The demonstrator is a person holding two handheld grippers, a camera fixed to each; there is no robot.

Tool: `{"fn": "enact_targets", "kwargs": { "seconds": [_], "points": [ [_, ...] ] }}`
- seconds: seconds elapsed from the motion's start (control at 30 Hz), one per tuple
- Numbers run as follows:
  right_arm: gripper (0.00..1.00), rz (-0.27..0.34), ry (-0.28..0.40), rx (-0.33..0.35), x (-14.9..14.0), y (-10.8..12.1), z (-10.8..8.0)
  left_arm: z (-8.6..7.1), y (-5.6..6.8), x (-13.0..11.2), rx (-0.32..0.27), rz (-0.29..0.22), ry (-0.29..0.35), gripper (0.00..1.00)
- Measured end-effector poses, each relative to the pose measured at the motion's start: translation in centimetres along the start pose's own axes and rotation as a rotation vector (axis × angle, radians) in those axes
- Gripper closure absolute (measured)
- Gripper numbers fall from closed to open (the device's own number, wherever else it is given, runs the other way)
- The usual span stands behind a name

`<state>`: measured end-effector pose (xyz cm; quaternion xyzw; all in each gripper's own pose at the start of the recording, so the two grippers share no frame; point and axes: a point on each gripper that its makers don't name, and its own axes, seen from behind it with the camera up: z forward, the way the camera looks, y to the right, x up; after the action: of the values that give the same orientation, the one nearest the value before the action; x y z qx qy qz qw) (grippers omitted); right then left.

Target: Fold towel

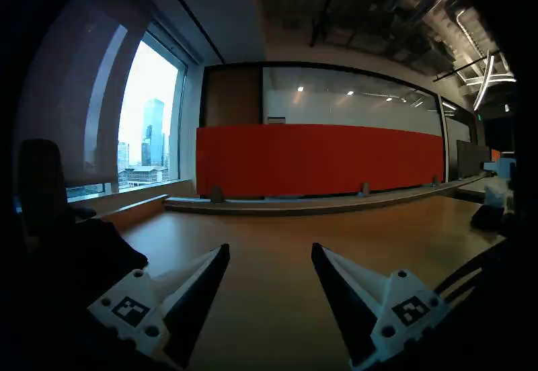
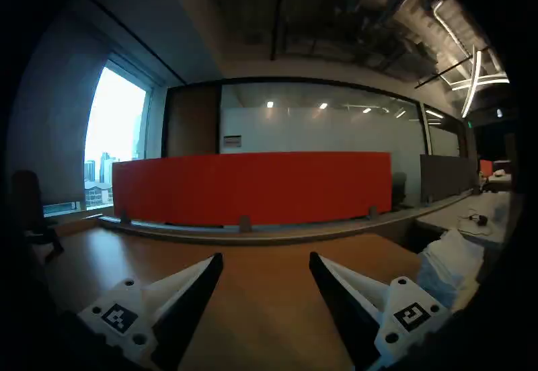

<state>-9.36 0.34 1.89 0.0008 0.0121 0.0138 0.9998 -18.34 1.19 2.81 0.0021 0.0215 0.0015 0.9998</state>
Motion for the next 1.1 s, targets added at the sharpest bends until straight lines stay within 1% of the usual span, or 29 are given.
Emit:
{"fn": "enact_targets", "kwargs": {
  "seconds": [0.4, 0.7, 1.0, 1.1],
  "points": [
    [0.00, 0.031, -0.002, -0.015, -3.8, 1.2, -0.3, 0.0, 0.0, 0.0, 0.000, 0.000, 0.000, 0.10],
    [0.00, -0.002, -0.007, 0.003, -5.3, 1.0, -0.7, -0.1, 0.0, 0.0, 0.000, 0.000, 0.000, 0.10],
    [0.00, -0.001, -0.018, 0.016, -6.3, 0.6, -0.6, -0.1, 0.0, 0.0, 0.000, 0.000, 0.000, 0.10],
    [0.00, -0.015, -0.017, 0.024, -6.2, 0.3, -0.8, 0.0, 0.0, 0.0, 0.000, 0.000, 0.000, 0.10]
  ]
}}
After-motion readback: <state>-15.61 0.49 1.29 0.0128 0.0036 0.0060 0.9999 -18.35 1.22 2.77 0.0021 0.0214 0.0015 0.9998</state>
